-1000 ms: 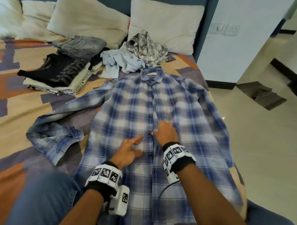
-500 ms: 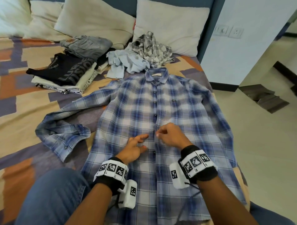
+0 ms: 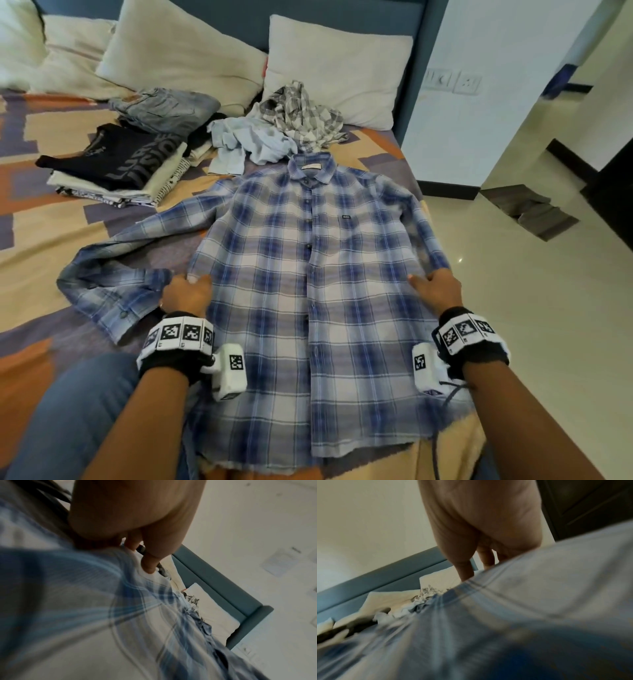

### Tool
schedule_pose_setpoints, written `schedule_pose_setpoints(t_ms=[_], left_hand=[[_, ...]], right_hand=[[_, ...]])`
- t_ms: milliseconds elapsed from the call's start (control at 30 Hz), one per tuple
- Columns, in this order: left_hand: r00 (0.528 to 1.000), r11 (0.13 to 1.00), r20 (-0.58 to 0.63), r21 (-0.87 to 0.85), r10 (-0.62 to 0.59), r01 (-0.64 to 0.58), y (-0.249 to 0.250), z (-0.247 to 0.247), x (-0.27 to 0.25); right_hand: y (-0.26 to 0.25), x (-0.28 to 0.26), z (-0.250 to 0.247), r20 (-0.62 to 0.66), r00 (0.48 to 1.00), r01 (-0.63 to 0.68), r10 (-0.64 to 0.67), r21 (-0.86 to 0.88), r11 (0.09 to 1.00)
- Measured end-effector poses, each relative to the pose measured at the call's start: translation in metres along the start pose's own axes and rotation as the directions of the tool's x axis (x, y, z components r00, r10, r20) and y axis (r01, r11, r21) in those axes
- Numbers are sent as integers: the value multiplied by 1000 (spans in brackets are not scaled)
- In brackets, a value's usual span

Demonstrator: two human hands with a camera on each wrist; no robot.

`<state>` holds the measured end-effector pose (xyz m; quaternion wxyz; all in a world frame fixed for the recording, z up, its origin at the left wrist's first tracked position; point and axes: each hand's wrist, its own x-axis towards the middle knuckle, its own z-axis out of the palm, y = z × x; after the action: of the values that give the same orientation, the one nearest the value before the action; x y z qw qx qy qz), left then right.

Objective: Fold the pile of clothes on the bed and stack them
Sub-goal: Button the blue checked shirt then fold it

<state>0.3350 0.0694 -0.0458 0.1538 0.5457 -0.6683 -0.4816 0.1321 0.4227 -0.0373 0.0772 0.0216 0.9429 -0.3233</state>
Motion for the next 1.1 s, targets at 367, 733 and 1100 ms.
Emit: schedule_pose_setpoints(t_ms=[367,733,1100], left_hand=[[974,922,134,-321,-182,216,8,-29,45],[998,883,56,-469,39,-9,4,-117,-70],[751,886,526,-11,399,-463,71,-14,-104]], right_hand=[[-13,15,-24,282,942,-335,182,753,567],[57,-80,-95,269,959,-102,94,14,995],[-20,-61,-55,257,901,372,-350,-41,928]])
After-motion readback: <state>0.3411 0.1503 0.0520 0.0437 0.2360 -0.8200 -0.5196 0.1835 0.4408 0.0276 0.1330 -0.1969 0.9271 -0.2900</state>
